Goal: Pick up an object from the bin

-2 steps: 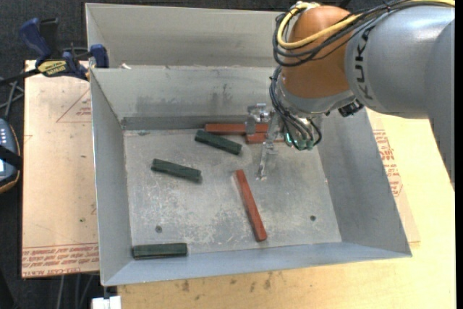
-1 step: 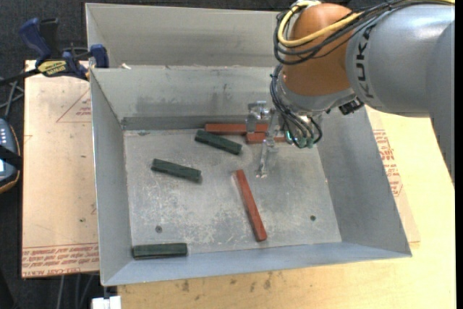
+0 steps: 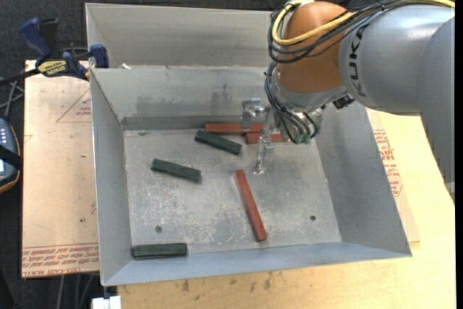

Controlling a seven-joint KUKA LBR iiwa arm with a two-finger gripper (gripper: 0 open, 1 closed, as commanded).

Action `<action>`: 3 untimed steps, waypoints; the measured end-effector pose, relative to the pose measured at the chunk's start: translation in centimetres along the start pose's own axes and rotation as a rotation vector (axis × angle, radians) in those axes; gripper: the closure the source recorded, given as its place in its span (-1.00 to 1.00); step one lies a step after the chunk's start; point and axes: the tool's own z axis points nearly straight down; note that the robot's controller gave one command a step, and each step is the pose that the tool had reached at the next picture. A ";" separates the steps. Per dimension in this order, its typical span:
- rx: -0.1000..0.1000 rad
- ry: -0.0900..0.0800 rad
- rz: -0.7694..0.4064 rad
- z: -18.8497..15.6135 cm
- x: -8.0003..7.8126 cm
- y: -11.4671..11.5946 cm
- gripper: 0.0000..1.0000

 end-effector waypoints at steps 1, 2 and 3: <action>-0.002 0.003 -0.117 5.6 -2.6 -1.8 1.00; -0.002 0.003 -0.117 5.6 -2.6 -1.8 -1.00; -0.002 0.003 -0.117 5.6 -2.6 -1.8 -1.00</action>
Offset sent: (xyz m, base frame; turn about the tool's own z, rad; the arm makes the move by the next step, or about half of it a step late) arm 0.0000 0.0000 0.0000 0.0000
